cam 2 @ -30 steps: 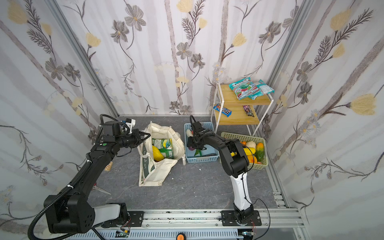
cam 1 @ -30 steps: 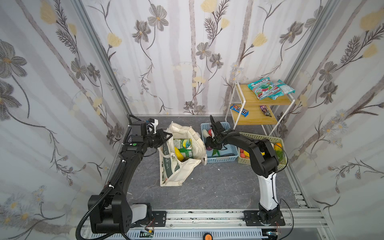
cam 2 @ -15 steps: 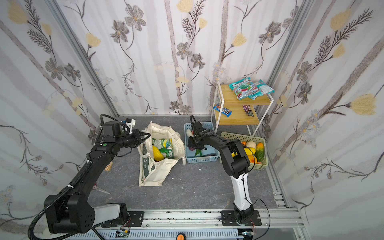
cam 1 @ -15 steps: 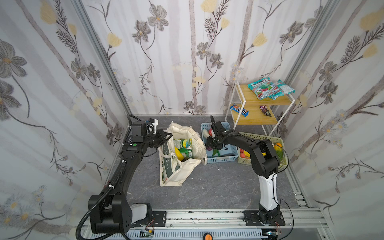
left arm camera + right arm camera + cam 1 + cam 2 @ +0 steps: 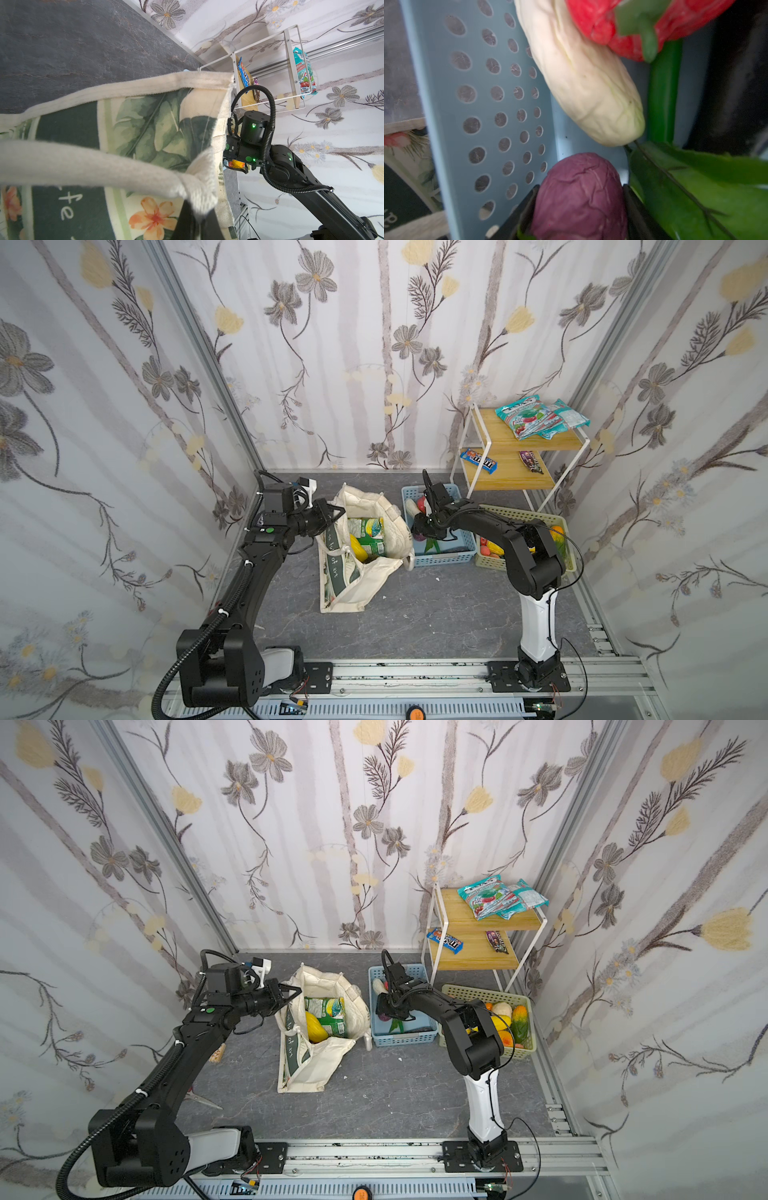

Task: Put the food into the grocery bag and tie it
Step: 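Lower the open right gripper onto the purple round vegetable and close, then lift the purple vegetable and carry it over the tote bag with the right gripper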

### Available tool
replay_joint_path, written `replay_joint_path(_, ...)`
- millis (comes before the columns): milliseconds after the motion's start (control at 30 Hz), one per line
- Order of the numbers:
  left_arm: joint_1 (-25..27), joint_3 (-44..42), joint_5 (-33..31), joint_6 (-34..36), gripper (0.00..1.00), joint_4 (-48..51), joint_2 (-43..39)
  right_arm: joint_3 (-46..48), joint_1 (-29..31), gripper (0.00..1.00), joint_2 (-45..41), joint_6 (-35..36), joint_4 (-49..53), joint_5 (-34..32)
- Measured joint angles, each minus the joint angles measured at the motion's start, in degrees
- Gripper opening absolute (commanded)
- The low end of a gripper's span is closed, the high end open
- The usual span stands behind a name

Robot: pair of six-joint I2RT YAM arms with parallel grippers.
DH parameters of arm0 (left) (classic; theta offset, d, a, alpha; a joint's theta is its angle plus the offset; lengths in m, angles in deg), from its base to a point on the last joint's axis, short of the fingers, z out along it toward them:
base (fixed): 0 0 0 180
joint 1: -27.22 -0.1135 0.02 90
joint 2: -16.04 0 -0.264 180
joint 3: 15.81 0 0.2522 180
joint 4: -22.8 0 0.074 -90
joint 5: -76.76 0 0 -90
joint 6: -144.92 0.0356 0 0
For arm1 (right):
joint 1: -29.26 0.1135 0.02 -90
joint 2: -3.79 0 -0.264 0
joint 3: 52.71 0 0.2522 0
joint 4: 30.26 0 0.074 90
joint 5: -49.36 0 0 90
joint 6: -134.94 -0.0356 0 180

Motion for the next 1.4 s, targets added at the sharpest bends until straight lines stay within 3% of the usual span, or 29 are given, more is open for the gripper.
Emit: replay_joint_path(1400, 0.00, 0.39, 0.20, -0.17, 0.00, -0.22, 0.48, -4.66, 0.00, 0.59, -9.05, -0.02, 2.54, 0.48)
